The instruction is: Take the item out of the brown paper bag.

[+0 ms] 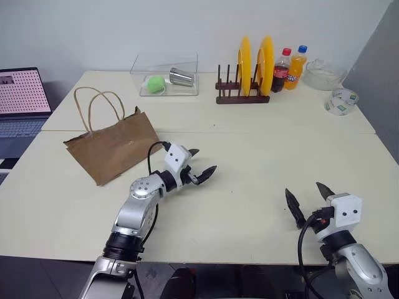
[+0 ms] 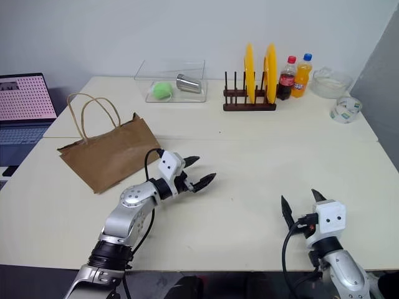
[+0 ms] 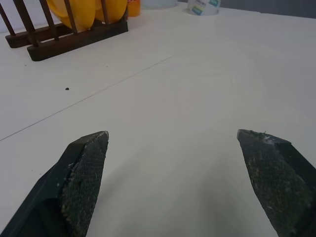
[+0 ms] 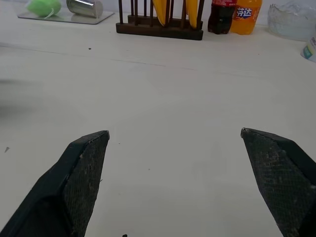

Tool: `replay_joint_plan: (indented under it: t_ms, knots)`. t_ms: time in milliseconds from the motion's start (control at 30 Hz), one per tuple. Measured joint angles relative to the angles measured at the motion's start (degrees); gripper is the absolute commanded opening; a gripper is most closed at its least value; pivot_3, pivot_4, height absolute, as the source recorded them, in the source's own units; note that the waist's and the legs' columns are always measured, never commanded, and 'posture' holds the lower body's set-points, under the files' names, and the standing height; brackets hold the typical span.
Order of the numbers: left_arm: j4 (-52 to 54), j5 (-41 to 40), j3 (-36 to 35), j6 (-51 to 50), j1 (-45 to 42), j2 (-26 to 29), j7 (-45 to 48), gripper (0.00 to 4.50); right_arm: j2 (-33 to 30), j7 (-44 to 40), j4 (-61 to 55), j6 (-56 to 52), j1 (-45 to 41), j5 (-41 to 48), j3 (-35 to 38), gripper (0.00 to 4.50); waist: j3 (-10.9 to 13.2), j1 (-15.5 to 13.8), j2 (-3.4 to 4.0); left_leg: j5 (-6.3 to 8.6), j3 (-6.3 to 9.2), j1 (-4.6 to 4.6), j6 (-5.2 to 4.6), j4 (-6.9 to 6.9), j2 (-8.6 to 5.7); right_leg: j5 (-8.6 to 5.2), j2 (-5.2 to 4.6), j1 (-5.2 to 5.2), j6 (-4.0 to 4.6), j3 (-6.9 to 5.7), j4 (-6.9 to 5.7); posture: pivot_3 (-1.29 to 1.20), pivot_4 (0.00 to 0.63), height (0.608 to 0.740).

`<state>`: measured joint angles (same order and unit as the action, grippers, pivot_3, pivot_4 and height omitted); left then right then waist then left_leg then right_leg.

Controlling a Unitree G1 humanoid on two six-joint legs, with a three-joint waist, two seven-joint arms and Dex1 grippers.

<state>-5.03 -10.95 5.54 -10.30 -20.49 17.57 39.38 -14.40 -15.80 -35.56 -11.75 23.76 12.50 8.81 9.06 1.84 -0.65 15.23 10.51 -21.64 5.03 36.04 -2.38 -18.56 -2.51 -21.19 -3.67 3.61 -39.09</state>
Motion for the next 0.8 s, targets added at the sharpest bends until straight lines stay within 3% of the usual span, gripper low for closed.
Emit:
replay_joint_plan:
  t_ms: [567, 800]
  knots:
    - [1.43, 2.54, -0.43, -0.57, 2.82, 0.11, -7.17, 4.36, -0.68, -1.16, 0.0, -1.51, -0.94, 1.57, -0.98, 4.5, 0.0, -0.01, 0.0, 0.0, 0.01, 0.0, 0.0, 0.0, 0.0, 0.0, 0.0, 0.0, 0.0, 0.0, 0.0, 0.0, 0.15, 0.74]
    - [5.8, 3.59, -1.58, -2.06, 4.33, 0.2, -11.86, 4.36, -8.61, -7.81, -3.33, -5.96, -9.13, 7.71, -1.22, 4.5, 0.0, 0.2, 0.0, 0.0, -0.05, 0.03, -0.01, 0.03, 0.02, 0.02, 0.0, 0.03, -0.02, 0.04, -0.01, 0.0, 0.15, 0.74]
